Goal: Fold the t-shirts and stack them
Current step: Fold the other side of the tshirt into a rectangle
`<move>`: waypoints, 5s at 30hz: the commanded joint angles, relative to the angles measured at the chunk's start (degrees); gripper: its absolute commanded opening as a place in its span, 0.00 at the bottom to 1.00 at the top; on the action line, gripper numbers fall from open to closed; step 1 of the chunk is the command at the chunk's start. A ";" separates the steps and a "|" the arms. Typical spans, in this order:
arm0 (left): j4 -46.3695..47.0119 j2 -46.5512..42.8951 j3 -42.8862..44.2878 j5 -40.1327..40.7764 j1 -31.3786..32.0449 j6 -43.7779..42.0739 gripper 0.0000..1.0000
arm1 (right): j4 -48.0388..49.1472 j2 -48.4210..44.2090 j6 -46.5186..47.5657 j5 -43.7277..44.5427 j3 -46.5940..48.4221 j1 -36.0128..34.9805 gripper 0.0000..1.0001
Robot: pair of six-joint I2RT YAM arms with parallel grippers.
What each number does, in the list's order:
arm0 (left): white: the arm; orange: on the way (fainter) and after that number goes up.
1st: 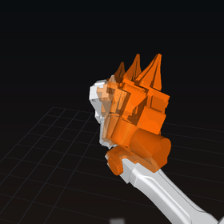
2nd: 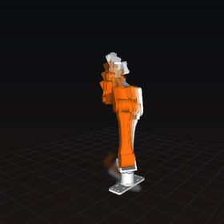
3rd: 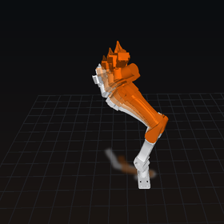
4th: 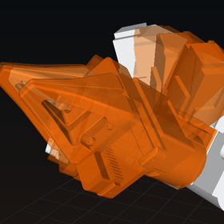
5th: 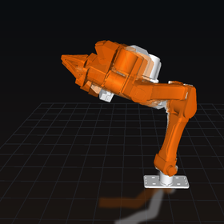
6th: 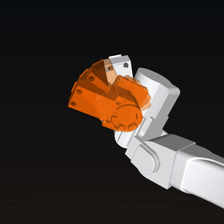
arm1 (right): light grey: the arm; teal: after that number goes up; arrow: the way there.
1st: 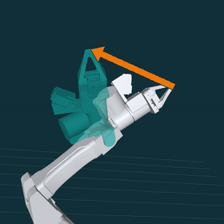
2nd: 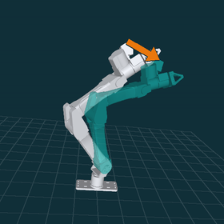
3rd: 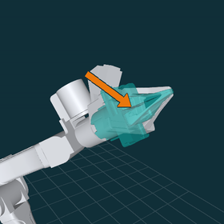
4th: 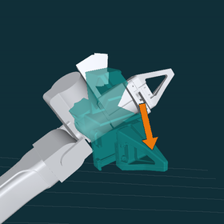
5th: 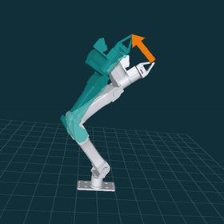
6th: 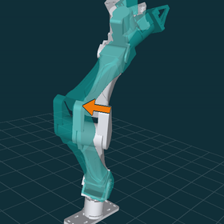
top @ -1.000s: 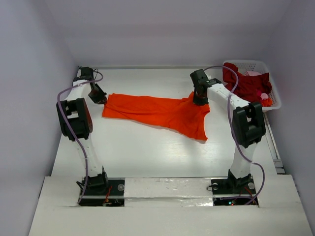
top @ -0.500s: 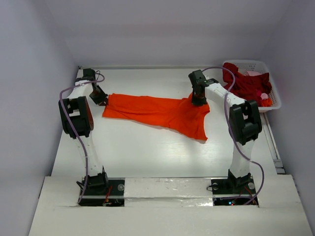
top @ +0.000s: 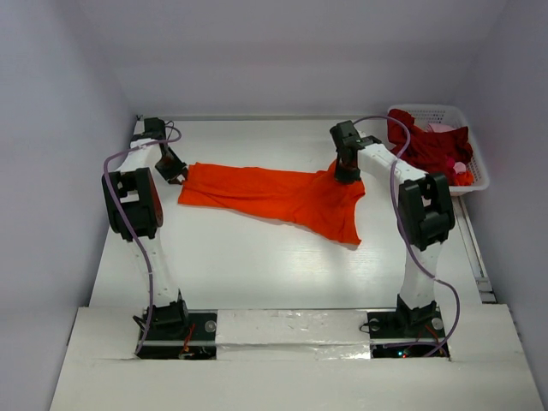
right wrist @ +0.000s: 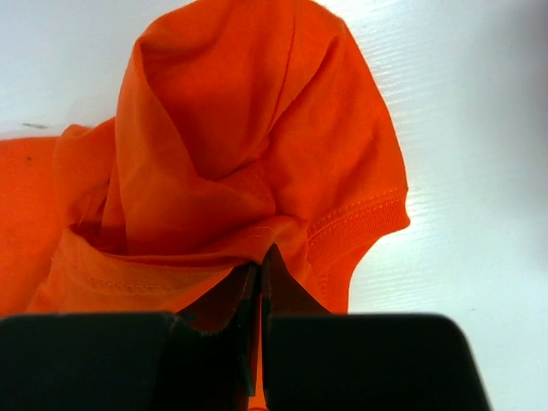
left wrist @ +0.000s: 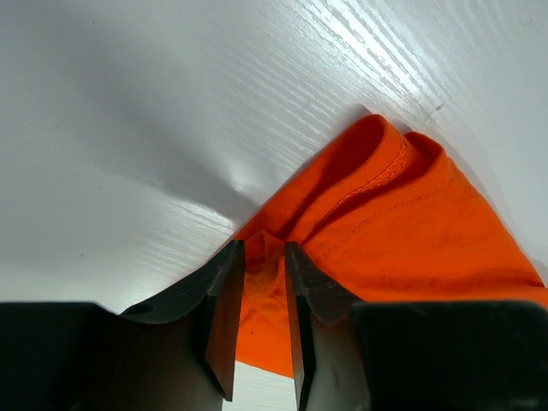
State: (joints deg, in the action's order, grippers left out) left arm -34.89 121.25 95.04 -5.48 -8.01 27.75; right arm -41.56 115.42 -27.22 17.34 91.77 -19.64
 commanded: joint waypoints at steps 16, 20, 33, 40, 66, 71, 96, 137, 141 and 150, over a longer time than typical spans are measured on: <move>0.62 -3.47 1.02 3.63 -4.46 0.46 0.89 | 2.09 0.95 -0.46 2.86 3.95 1.97 0.73; 0.62 -5.14 1.11 3.89 -4.99 0.82 0.99 | 1.75 0.16 -0.02 4.01 4.56 2.50 1.00; 4.66 -20.70 -10.49 -3.93 -4.29 0.82 0.24 | 2.27 -12.84 0.59 -2.65 2.20 3.03 0.49; 4.13 -18.86 -13.39 -3.14 -1.22 0.47 0.00 | 0.96 -15.83 1.65 -4.16 0.87 0.74 0.35; 0.97 -9.28 -9.61 -0.68 2.21 -1.73 0.00 | 0.25 -15.48 2.26 -2.67 2.89 0.74 0.35; 1.06 -7.53 -9.00 -0.94 2.74 -1.99 0.00 | 0.34 -15.22 2.17 -2.84 3.24 0.74 0.35; -2.20 -1.28 5.24 -0.15 4.93 0.20 0.00 | 2.27 -13.99 1.73 -5.48 1.31 0.21 0.30; 0.35 -6.29 -2.23 -2.35 7.13 -1.64 0.00 | 1.48 -13.20 2.09 -7.58 2.63 0.21 0.00; 1.14 -4.80 -2.06 -2.17 7.66 -1.29 0.00 | 1.48 -13.20 1.73 -9.61 0.62 -0.48 0.00; 1.15 -1.81 -0.47 -2.17 8.71 -1.20 0.00 | 4.38 -14.87 0.15 -10.75 -6.51 -1.63 0.00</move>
State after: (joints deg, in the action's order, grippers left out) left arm -33.61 119.15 92.66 -7.51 0.16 26.85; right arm -39.86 102.59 -26.06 7.84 86.24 -20.56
